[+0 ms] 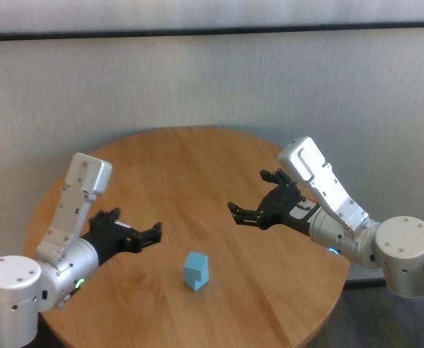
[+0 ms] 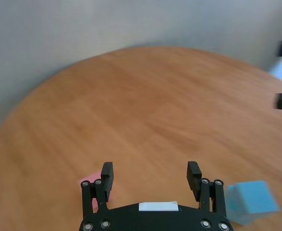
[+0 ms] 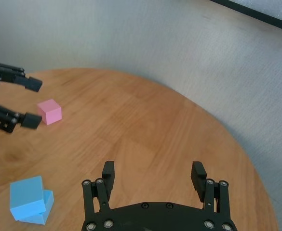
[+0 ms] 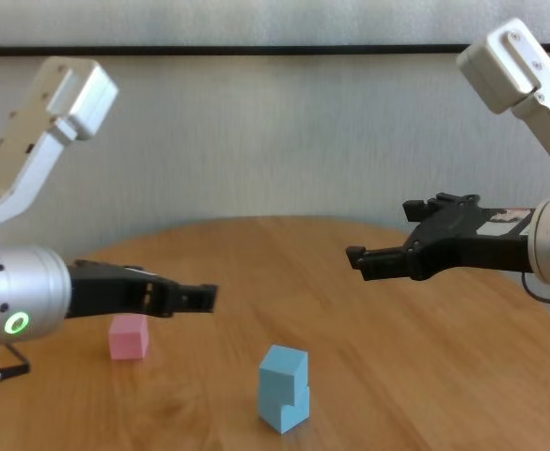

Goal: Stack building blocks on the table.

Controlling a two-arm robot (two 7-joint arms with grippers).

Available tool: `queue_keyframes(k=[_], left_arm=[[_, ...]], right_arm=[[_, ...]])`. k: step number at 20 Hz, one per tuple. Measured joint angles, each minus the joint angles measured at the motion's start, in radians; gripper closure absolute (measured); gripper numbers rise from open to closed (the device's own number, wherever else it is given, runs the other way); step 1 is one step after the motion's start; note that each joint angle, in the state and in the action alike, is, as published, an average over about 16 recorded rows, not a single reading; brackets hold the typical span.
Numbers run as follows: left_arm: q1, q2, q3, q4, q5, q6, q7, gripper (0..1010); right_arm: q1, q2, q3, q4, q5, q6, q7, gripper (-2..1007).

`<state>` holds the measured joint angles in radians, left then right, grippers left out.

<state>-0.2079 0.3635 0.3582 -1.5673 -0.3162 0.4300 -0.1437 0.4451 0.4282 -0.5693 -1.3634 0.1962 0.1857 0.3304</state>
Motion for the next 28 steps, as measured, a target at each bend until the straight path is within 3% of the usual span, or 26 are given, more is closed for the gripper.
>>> queue_keyframes(k=[13, 28], left_arm=[[-0.013, -0.037, -0.031, 0.072, 0.067, -0.001, 0.065, 10], [-0.052, -0.09, -0.029, 0.179, 0.111, -0.014, 0.056, 10]], right_arm=[[0.001, 0.0, -0.001, 0.001, 0.001, 0.001, 0.001, 4], [0.001, 0.0, -0.001, 0.001, 0.001, 0.001, 0.001, 4]])
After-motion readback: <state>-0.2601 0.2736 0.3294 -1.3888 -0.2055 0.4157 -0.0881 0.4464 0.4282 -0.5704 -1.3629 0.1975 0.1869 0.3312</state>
